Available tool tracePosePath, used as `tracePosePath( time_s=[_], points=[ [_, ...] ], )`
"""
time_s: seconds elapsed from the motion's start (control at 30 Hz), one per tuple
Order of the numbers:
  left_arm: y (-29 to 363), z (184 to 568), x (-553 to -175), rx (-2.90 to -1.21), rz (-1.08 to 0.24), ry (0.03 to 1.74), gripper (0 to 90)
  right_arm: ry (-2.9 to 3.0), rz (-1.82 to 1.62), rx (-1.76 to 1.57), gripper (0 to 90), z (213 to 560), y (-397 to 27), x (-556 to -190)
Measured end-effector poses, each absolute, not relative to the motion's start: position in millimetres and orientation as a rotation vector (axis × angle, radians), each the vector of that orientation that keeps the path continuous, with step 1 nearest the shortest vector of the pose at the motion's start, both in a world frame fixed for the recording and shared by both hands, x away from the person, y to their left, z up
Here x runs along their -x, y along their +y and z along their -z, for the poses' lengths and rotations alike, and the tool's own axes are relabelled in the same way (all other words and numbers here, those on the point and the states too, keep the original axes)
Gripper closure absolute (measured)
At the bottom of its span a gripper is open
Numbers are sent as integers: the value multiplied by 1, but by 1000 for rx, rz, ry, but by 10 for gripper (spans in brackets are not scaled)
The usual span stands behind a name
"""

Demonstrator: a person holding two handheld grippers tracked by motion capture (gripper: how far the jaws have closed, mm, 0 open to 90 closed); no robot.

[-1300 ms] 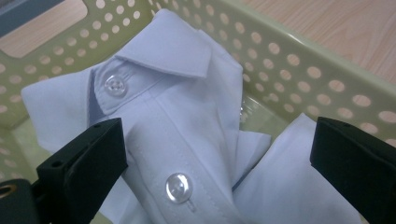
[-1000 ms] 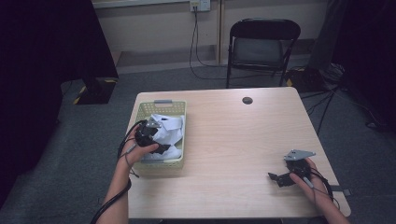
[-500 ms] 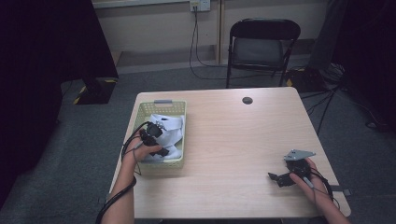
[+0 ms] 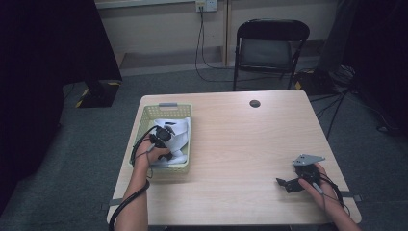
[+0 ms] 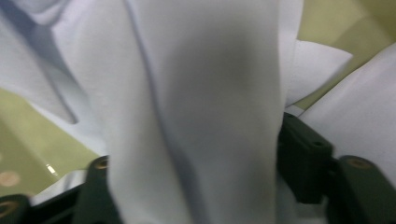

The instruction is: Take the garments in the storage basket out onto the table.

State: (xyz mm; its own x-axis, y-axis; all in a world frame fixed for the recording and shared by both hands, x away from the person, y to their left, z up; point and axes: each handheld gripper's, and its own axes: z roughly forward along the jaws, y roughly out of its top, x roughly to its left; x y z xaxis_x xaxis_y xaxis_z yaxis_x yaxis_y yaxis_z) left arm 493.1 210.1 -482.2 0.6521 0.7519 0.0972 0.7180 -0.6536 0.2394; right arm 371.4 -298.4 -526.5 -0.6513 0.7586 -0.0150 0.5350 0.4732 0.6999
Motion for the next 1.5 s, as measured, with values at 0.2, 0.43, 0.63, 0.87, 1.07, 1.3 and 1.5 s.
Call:
tracePosePath(
  time_s=[0.2,0.43,0.63,0.87,1.07,1.3,1.5],
  points=[
    [214,474,-489,-2624,-363,1259,638,2401,-970,-1095,0,526,-298,-371],
    [214,458,-485,-2583,-439,1256,670,2401,-971,-1095,0,526,-298,-371],
    [217,442,-482,-2513,-489,1242,674,2401,-971,-1095,0,526,-298,-371],
    [222,419,-480,-2436,-495,1230,674,2401,-971,-1094,0,526,-298,-371],
    [221,401,-478,-2424,-504,1197,674,2401,-971,-1095,0,526,-298,-371],
    [218,385,-475,-2413,-523,1158,674,2401,-971,-1095,0,526,-298,-371],
    [213,367,-471,-2408,-514,1109,674,2401,-971,-1095,0,526,-298,-371]
  ],
)
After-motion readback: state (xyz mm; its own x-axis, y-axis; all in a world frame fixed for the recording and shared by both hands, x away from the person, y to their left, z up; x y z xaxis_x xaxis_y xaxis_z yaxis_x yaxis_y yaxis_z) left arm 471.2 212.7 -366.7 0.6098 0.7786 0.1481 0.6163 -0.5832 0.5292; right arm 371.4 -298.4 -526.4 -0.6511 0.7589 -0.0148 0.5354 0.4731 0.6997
